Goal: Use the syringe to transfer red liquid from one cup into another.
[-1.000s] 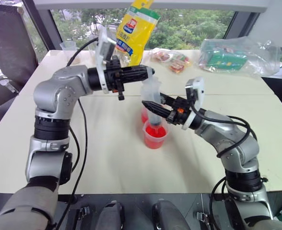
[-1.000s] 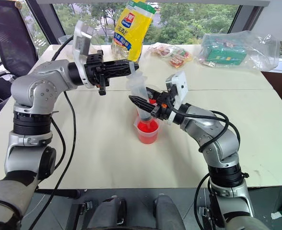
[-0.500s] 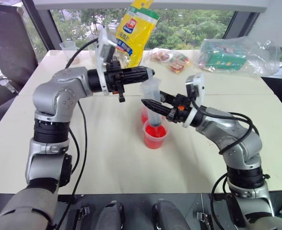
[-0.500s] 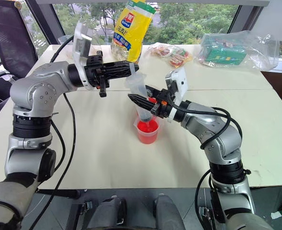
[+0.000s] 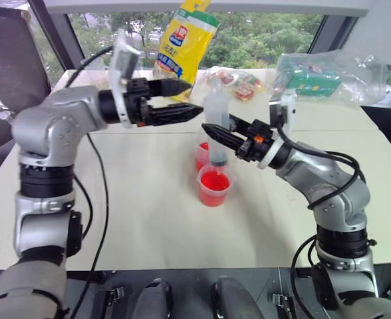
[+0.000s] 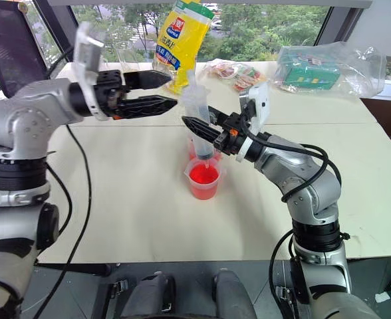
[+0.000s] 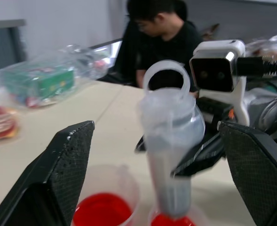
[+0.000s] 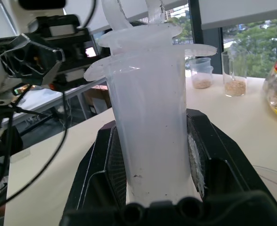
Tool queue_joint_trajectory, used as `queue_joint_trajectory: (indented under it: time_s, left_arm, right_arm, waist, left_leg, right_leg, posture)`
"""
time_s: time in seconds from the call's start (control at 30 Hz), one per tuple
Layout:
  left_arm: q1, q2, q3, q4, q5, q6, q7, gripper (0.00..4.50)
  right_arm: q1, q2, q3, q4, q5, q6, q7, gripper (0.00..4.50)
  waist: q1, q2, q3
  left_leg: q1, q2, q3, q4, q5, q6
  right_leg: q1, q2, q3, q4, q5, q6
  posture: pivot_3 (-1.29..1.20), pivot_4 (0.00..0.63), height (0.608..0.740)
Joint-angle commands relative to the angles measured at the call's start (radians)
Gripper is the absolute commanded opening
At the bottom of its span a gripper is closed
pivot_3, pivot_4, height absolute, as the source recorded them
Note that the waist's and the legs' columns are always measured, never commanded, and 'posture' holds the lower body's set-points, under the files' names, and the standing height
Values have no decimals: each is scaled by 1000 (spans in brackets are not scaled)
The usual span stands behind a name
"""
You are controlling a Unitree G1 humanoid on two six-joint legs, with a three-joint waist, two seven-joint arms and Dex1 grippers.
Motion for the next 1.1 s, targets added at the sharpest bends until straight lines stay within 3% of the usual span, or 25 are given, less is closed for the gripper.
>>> queue_joint_trajectory:
  time_s: [0.03, 0.3, 0.47, 0.6, 1.0, 1.03, 1.1]
  left_arm:
    - [24, 47, 49, -38, -17, -4, 11, 4437]
    - [135, 28, 84, -121, -78, 24, 83, 4437]
    - [201, 17, 78, -182, -98, 20, 125, 4437]
    - [248, 7, 80, -228, -118, 20, 164, 4437]
    - [309, 13, 75, -299, -150, 29, 223, 4437]
    - [311, 15, 76, -301, -156, 32, 225, 4500]
    - [318, 20, 75, -309, -162, 37, 228, 4500]
  right_arm:
    - [-64, -12, -59, -31, 66, 33, -24, 1362]
    - [-339, -97, -189, 272, 80, 350, -259, 1362]
    - [-391, -255, -34, 436, -55, 515, -246, 1362]
    - [-383, -288, 68, 581, -154, 616, -260, 1362]
    - [-368, -245, 158, 843, -322, 541, -183, 1362]
    - [-367, -244, 158, 850, -331, 535, -176, 2389]
    - [-364, -248, 159, 847, -345, 523, -156, 3212]
  waist:
    - [1, 0, 0]
    - [6, 0, 0]
    - [6, 0, 0]
    - [-1, 0, 0]
    - [1, 0, 0]
    - [1, 0, 0]
    - [2, 0, 0]
  left_leg:
    - [0, 0, 0, 0, 0, 0]
    - [0, 0, 0, 0, 0, 0]
    - [-1, 0, 1, -2, -1, 1]
    - [-2, 0, 2, -3, -1, 2]
    - [-2, 0, 2, -2, -1, 2]
    - [-2, 0, 2, -2, -1, 2]
    - [-2, 0, 2, -2, -1, 2]
  right_leg:
    - [0, 0, 0, 0, 0, 0]
    - [1, -2, -1, -1, 0, 0]
    - [1, -2, 0, -4, 0, 0]
    - [-1, -2, 1, -6, 0, 0]
    - [-1, -1, 1, -6, 0, 0]
    - [0, -1, 1, -6, 0, 0]
    - [0, -1, 1, -6, 0, 0]
  posture:
    - [0, 150, 740]
    - [0, 150, 740]
    - [0, 150, 740]
    - [0, 150, 740]
    - [0, 150, 740]
    - [0, 150, 740]
    - [0, 150, 740]
